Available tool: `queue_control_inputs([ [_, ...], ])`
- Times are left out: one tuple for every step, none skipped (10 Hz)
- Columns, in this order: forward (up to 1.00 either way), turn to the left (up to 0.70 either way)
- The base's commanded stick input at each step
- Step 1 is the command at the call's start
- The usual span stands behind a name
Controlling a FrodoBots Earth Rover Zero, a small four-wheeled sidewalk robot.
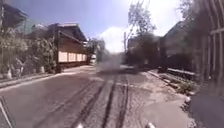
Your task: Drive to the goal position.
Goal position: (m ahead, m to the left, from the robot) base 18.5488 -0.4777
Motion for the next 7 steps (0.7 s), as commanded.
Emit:
queue_control_inputs([
  [0.85, 0.0],
  [0.85, 0.0],
  [0.85, 0.0],
  [0.85, 0.0],
  [0.85, 0.0],
  [0.85, 0.0],
  [0.85, 0.0],
])
